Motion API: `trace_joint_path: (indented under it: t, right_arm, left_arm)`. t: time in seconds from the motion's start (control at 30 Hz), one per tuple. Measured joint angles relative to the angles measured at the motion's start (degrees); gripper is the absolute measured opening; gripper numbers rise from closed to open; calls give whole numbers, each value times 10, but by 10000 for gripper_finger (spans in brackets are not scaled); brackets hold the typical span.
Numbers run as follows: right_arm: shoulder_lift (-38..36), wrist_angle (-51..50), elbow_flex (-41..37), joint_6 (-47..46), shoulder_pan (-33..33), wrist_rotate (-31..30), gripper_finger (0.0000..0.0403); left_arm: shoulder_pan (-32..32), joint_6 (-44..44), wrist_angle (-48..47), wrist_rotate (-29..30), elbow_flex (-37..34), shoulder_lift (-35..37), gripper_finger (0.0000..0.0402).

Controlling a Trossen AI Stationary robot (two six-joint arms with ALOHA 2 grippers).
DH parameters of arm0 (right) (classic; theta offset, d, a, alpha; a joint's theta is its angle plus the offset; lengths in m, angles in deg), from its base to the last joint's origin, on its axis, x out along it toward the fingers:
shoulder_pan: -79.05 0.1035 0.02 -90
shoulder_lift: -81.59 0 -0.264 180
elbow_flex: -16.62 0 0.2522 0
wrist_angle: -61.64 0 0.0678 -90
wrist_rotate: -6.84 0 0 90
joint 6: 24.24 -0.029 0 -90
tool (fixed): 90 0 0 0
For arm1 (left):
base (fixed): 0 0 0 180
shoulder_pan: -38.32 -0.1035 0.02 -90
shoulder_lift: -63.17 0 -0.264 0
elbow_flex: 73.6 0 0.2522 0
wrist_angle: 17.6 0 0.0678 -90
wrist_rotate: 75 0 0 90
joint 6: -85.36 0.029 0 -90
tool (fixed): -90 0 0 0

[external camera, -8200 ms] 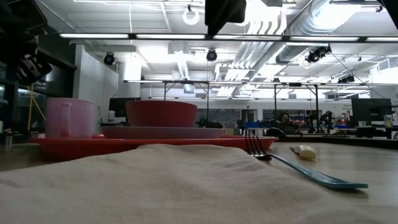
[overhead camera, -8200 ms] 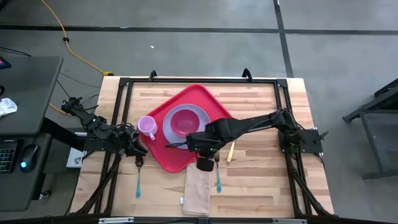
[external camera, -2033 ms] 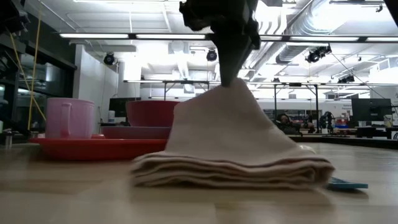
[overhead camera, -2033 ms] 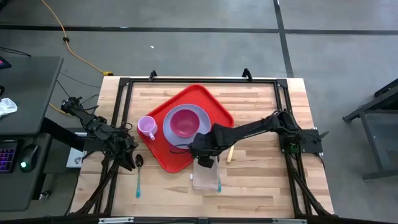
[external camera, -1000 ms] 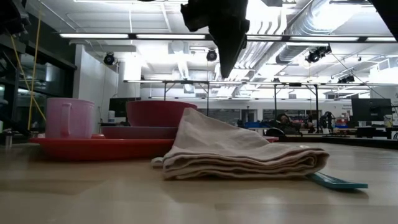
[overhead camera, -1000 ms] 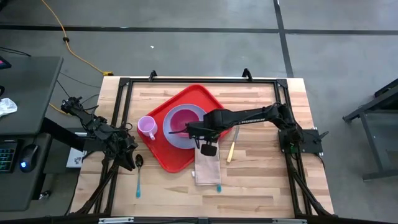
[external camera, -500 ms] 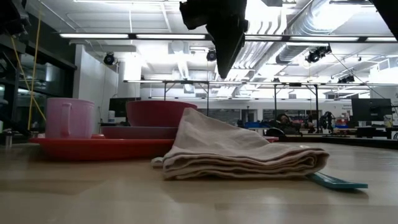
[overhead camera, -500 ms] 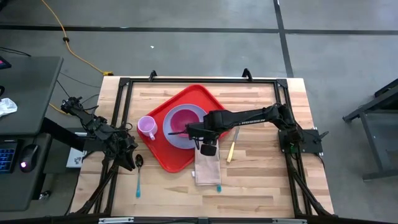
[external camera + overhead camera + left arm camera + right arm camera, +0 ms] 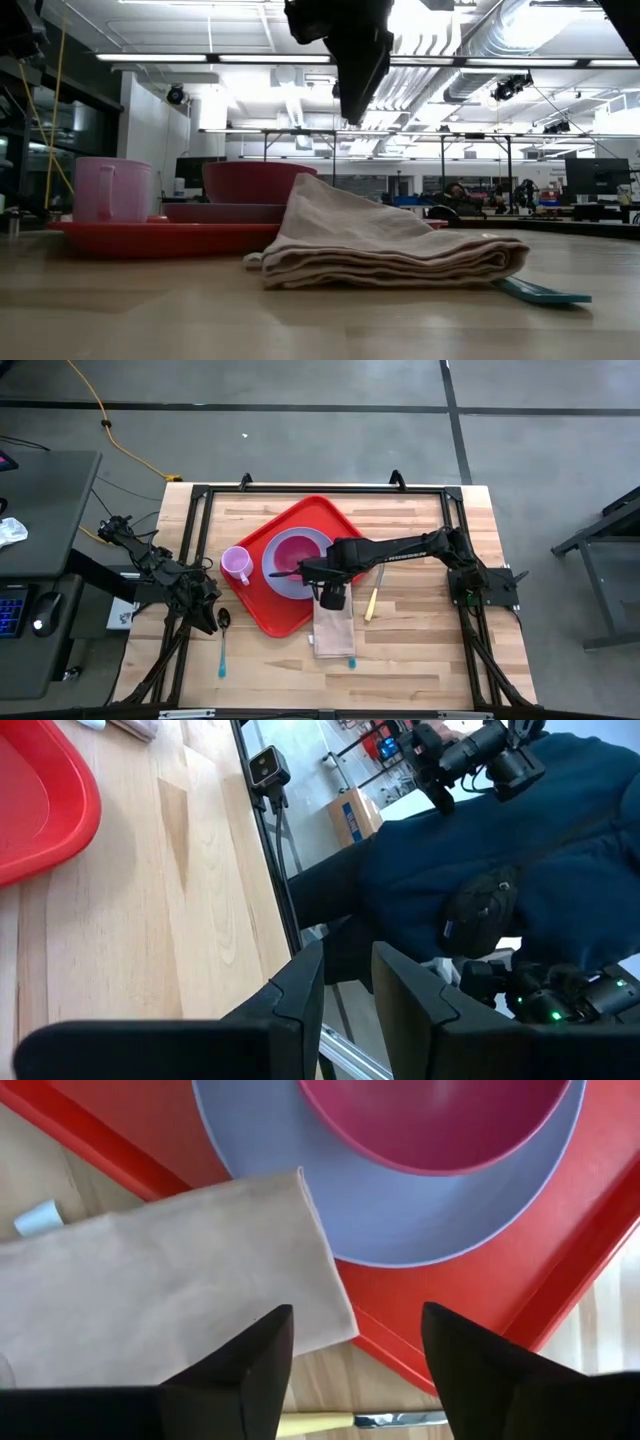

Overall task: Set up tray
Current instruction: Put the brown table napkin to the right of the white plate on the red serving tray

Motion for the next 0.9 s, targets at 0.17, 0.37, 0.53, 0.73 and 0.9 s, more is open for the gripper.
trace_joint_path:
  t: [0.17, 0.37, 0.53, 0.73, 0.9]
  right_arm:
    - [0, 3, 0, -16, 3, 3, 201]
    - [0, 15, 0, -36, 13, -1, 202]
    - [3, 30, -14, -51, 21, -14, 202]
    - [2, 44, -98, -69, 24, -30, 202]
    - [1, 53, -138, -67, 21, -46, 202]
  left_arm:
    - [0, 1, 0, 0, 0, 0, 117]
    - [0, 5, 0, 0, 0, 0, 117]
    - [0, 5, 0, 0, 0, 0, 117]
    - [0, 5, 0, -8, 0, 0, 117]
    - [0, 5, 0, -15, 0, 0, 117]
